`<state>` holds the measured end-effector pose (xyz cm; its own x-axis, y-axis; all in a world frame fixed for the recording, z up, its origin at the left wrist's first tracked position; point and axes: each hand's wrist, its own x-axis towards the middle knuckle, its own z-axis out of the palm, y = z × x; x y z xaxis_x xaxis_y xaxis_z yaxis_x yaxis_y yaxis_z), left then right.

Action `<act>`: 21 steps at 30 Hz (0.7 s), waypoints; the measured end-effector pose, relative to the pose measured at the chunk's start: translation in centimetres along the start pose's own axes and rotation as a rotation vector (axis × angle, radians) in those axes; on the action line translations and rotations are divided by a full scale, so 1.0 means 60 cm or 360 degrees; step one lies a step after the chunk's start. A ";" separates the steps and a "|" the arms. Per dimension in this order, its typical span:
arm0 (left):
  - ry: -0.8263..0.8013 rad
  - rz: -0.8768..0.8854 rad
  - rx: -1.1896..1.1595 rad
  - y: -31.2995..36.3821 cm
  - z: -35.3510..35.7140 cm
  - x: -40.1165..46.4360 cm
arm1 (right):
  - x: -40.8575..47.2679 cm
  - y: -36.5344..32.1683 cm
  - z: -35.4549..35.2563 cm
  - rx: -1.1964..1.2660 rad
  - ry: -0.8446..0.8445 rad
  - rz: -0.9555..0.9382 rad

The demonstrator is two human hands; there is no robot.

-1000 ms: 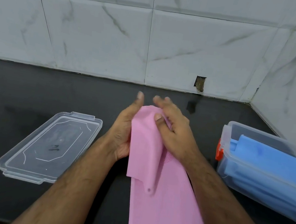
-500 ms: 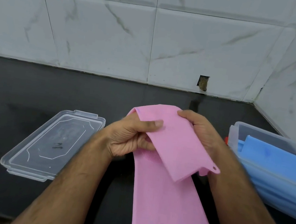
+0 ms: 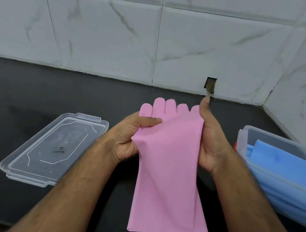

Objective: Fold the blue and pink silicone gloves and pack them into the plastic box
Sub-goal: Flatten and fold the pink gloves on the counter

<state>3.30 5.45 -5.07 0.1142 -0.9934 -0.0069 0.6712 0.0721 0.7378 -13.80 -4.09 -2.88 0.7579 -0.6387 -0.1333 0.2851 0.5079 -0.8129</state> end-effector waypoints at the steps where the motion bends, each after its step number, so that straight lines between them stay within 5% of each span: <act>1: -0.0074 0.0021 0.0084 0.003 0.003 -0.006 | -0.005 0.003 0.003 -0.0007 -0.0059 0.0051; 5: -0.0348 0.0022 -0.0004 0.023 0.013 -0.030 | -0.026 -0.003 0.011 -0.0108 -0.0193 0.0062; 8: -0.0549 -0.0187 -0.0310 0.040 0.011 -0.036 | -0.027 -0.006 0.004 -0.0257 0.0042 -0.0106; 10: -0.0287 -0.0230 -0.0263 0.033 0.005 -0.029 | -0.019 0.007 0.018 -0.0583 0.0126 -0.0050; 14: 0.0251 -0.0298 0.0410 -0.002 -0.004 -0.002 | 0.008 0.038 0.018 -0.0822 0.0221 -0.0173; 15: 0.0256 -0.0272 0.0607 -0.008 -0.001 -0.003 | 0.015 0.035 0.012 -0.0992 0.0376 -0.0098; 17: 0.0242 -0.0263 0.0850 -0.012 0.006 -0.005 | 0.004 0.023 -0.006 -0.1185 0.0260 0.0010; 21: 0.0262 -0.0191 0.0772 -0.006 0.007 -0.004 | -0.007 0.009 0.002 -0.1327 0.0258 -0.0102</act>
<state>2.70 5.64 -5.05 0.1971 -0.9623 -0.1874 0.2748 -0.1292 0.9528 -13.89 -3.47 -3.19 0.6436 -0.7587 -0.1006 -0.2492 -0.0835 -0.9648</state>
